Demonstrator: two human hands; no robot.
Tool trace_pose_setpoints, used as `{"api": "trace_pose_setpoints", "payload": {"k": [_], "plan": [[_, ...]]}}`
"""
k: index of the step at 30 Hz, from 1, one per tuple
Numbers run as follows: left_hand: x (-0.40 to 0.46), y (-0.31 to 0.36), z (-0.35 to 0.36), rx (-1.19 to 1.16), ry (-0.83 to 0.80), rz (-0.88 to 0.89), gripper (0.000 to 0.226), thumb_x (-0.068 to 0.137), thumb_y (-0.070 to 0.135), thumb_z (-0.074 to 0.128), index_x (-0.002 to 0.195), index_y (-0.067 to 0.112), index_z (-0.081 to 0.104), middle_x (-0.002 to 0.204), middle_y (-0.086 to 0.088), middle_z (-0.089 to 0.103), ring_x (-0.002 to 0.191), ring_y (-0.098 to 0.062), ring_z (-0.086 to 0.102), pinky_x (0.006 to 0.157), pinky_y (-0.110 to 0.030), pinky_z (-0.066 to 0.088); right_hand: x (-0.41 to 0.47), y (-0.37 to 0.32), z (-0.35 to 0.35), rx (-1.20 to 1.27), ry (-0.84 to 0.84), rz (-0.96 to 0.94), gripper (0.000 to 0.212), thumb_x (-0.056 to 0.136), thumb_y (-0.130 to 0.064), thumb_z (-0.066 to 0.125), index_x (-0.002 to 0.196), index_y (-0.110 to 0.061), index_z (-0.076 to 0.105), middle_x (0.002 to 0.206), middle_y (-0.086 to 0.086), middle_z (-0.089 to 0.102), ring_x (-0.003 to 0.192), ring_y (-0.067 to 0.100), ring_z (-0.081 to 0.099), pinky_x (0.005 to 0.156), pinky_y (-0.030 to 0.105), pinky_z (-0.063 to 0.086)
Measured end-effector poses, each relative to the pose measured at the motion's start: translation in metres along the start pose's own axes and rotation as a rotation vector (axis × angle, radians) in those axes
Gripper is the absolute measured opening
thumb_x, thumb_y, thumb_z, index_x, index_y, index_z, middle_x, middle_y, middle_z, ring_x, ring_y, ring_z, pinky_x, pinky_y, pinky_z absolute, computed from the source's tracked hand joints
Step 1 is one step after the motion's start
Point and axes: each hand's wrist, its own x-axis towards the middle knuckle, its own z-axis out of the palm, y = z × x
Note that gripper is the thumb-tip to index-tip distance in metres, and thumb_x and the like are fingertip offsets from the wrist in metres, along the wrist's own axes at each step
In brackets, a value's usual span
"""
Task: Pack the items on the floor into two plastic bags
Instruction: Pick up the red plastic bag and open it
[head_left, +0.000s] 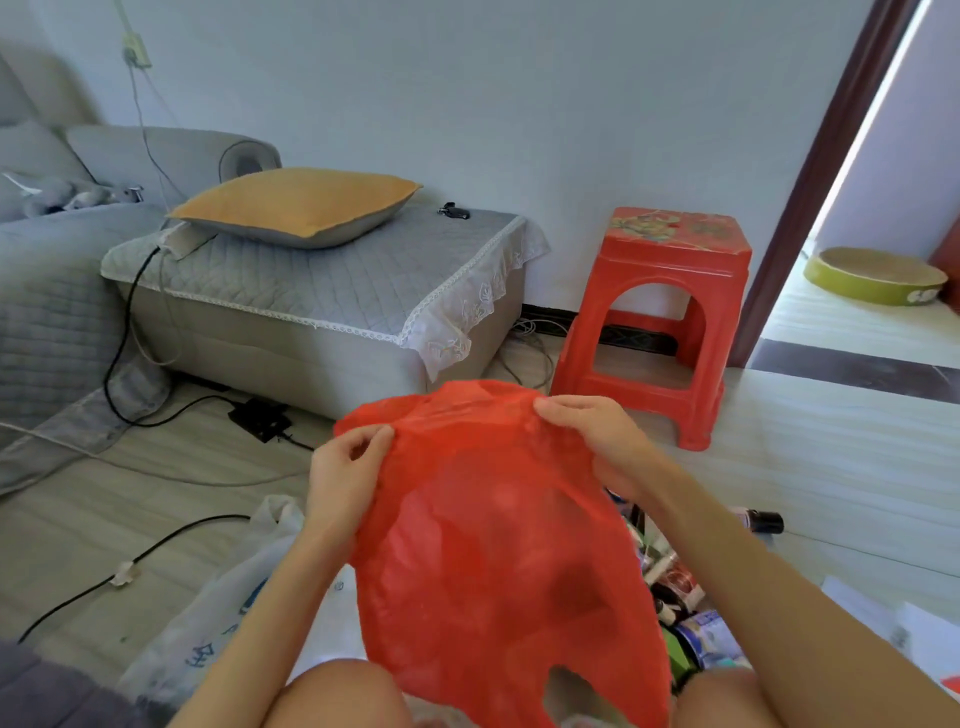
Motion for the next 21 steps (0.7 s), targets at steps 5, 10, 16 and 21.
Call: {"api": "trace_pose_setpoints", "payload": {"k": [5, 10, 16, 21], "plan": [[-0.004, -0.006, -0.006, -0.107, -0.111, -0.269, 0.020, 0.084, 0.016, 0.062, 0.066, 0.015, 0.069, 0.060, 0.000, 0.067, 0.065, -0.015, 0.061, 0.061, -0.026, 0.045, 0.000, 0.005, -0.021, -0.085, 0.082, 0.147, 0.021, 0.086, -0.012, 0.061, 0.065, -0.009, 0.064, 0.048, 0.001, 0.062, 0.042, 0.009, 0.058, 0.045, 0.019, 0.049], [-0.008, -0.003, 0.006, 0.430, -0.047, 0.368, 0.045, 0.074, 0.054, 0.059, 0.109, 0.026, 0.056, 0.101, 0.003, 0.049, 0.092, -0.014, 0.053, 0.087, -0.028, 0.041, 0.007, 0.013, -0.011, -0.166, 0.106, 0.038, 0.021, 0.089, -0.020, 0.060, 0.071, -0.010, 0.067, 0.060, 0.005, 0.057, 0.052, 0.015, 0.053, 0.057, 0.027, 0.046], [-0.013, 0.003, 0.031, 0.638, -0.439, 0.653, 0.029, 0.084, 0.035, 0.060, 0.111, 0.023, 0.059, 0.103, 0.009, 0.064, 0.094, 0.000, 0.058, 0.085, -0.020, 0.044, 0.009, 0.013, 0.003, -0.075, -0.036, 0.037, 0.025, 0.088, -0.024, 0.060, 0.065, -0.016, 0.067, 0.055, -0.001, 0.059, 0.047, 0.009, 0.054, 0.051, 0.022, 0.046], [-0.004, -0.004, 0.028, 0.331, -0.254, 0.218, 0.014, 0.087, 0.012, 0.059, 0.088, 0.011, 0.073, 0.080, 0.002, 0.069, 0.076, -0.005, 0.061, 0.083, -0.029, 0.049, 0.007, 0.014, -0.002, -0.519, -0.078, -0.025, 0.029, 0.071, -0.029, 0.077, 0.091, -0.018, 0.060, 0.084, -0.001, 0.063, 0.076, 0.013, 0.060, 0.068, 0.023, 0.046]]}}
